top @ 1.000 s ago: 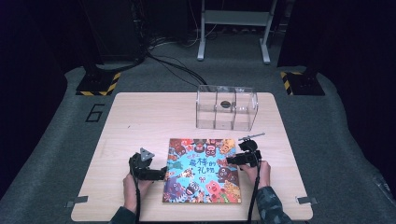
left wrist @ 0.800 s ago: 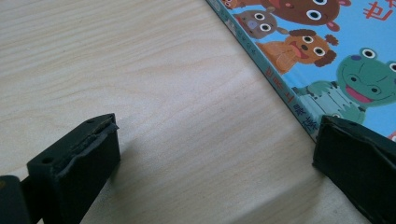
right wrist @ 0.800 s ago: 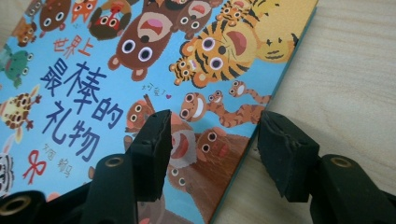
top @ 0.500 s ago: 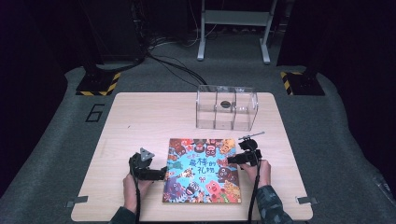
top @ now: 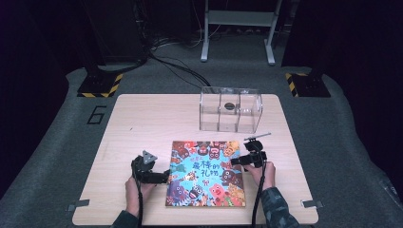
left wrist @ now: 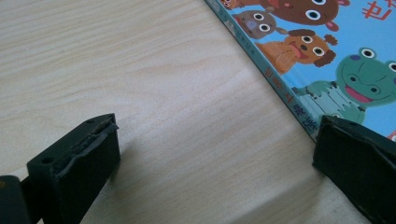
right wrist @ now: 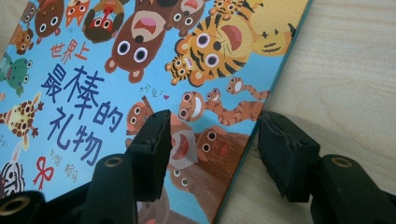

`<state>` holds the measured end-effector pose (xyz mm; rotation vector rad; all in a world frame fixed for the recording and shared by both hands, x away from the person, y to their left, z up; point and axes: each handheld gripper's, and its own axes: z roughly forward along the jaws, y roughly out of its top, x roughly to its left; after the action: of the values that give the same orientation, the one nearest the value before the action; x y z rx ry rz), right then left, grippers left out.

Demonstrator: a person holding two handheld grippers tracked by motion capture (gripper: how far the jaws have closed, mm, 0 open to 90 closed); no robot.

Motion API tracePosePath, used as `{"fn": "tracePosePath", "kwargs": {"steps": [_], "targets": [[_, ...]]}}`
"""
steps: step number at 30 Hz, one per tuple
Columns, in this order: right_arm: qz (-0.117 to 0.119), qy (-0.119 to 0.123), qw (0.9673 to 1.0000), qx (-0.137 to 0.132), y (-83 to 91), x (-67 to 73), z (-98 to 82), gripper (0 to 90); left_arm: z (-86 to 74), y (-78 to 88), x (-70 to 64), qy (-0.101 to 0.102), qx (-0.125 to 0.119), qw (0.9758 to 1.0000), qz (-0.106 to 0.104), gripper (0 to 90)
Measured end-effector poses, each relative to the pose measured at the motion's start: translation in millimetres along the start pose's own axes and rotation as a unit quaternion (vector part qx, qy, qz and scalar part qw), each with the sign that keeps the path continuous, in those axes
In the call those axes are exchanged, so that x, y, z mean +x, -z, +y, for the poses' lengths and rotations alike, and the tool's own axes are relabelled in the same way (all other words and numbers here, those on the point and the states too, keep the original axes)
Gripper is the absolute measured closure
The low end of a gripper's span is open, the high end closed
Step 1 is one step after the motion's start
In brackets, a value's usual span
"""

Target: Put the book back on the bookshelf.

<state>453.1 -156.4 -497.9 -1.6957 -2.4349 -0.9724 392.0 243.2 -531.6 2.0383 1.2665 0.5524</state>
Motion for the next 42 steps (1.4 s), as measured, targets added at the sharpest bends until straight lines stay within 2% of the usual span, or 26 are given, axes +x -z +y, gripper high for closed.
{"fn": "tracePosePath", "kwargs": {"steps": [11, 13, 20, 23, 26, 28, 30, 32, 34, 36, 41, 42], "targets": [[0.010, -0.008, 0.9999, -0.011, 5.3, 0.0, -0.1, 44.1, 0.0, 0.0, 0.0, 0.000, 0.000, 1.0000, 0.000, 0.2], [0.018, -0.013, 0.9996, -0.017, 9.6, -0.2, 0.6, 44.2, 0.0, 0.0, 0.0, 0.000, 0.000, 1.0000, 0.000, 0.2], [0.025, -0.010, 0.9992, -0.029, 17.9, 2.4, 2.2, 44.2, -0.1, 0.0, 0.0, 0.000, 0.000, 1.0000, 0.000, 0.2], [0.036, -0.021, 0.9984, -0.038, 22.2, 3.4, 1.8, 44.5, -0.1, 0.0, -0.1, 0.001, 0.000, 1.0000, 0.000, 0.2], [0.036, -0.015, 0.9984, -0.040, 23.5, 4.1, 1.7, 44.5, -0.1, 0.0, 0.0, 0.000, 0.000, 1.0000, 0.000, 0.3], [0.049, -0.023, 0.9978, -0.039, 25.8, 6.1, 1.4, 46.6, -0.1, 0.0, 0.0, 0.000, 0.000, 1.0000, 0.000, 0.2], [0.068, -0.018, 0.9967, -0.040, 25.8, 8.4, 1.1, 47.6, -0.1, 0.0, 0.0, 0.000, 0.000, 1.0000, 0.000, 0.2], [0.046, 0.002, 0.9982, -0.039, 27.4, 16.5, 2.6, 47.5, -0.1, 0.0, 0.0, 0.000, 0.000, 1.0000, 0.000, 0.2], [0.041, 0.015, 0.9983, -0.038, 28.5, 22.5, 5.1, 47.0, -0.1, 0.0, 0.1, 0.000, 0.000, 1.0000, 0.000, 0.3], [0.030, 0.015, 0.9989, -0.033, 29.4, 28.0, 7.1, 45.7, -0.2, 0.0, -0.1, 0.001, 0.000, 1.0000, -0.001, 0.2], [0.025, 0.033, 0.9986, -0.034, 31.6, 32.4, 10.1, 43.4, -0.1, 0.1, 0.1, -0.001, 0.000, 1.0000, -0.001, 0.2], [0.023, 0.029, 0.9989, -0.030, 32.1, 33.9, 10.3, 42.5, -0.1, 0.0, 0.0, -0.001, 0.000, 1.0000, -0.001, 0.2]]}}
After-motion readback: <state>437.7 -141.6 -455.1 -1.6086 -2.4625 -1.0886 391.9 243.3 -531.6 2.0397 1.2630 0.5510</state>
